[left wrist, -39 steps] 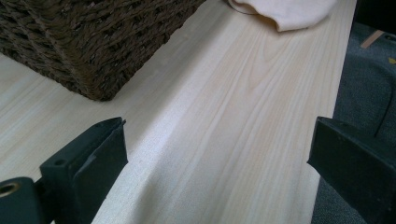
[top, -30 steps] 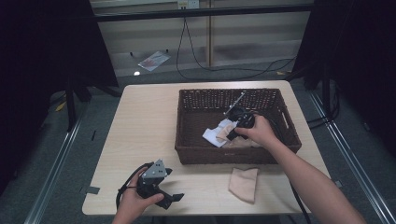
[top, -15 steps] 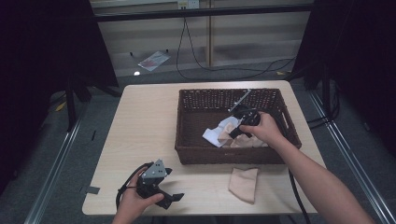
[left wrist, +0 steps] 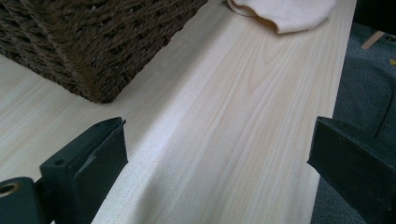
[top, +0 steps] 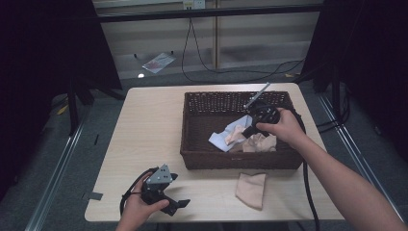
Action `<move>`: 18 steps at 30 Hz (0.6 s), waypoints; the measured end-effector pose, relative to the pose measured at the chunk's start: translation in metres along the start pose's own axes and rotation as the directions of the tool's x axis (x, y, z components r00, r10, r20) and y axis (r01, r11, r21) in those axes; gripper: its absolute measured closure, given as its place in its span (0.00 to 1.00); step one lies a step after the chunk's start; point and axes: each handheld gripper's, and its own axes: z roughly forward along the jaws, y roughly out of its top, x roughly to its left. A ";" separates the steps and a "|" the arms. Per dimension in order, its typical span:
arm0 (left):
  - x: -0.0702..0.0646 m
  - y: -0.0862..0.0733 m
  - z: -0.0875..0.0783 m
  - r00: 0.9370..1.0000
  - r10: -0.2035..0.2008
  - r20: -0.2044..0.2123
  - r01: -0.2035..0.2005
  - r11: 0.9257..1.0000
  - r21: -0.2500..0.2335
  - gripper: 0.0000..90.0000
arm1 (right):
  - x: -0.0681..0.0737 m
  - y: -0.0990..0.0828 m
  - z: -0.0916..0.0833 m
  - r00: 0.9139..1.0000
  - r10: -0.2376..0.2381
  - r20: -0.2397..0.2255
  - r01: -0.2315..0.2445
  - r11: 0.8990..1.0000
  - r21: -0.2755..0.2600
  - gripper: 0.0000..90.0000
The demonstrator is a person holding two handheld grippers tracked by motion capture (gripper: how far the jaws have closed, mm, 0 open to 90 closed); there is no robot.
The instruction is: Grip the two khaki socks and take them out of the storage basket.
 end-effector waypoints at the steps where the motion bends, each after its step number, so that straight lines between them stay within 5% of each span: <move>1: 0.000 0.000 0.000 1.000 -0.001 0.000 0.001 1.000 0.003 0.04 | 0.001 0.000 -0.004 1.000 0.003 -0.002 -0.003 1.000 -0.001 0.97; 18: -0.001 0.001 0.001 1.000 0.001 0.001 -0.001 1.000 -0.007 0.04 | 0.012 0.002 -0.055 1.000 -0.028 -0.001 0.028 1.000 -0.001 0.96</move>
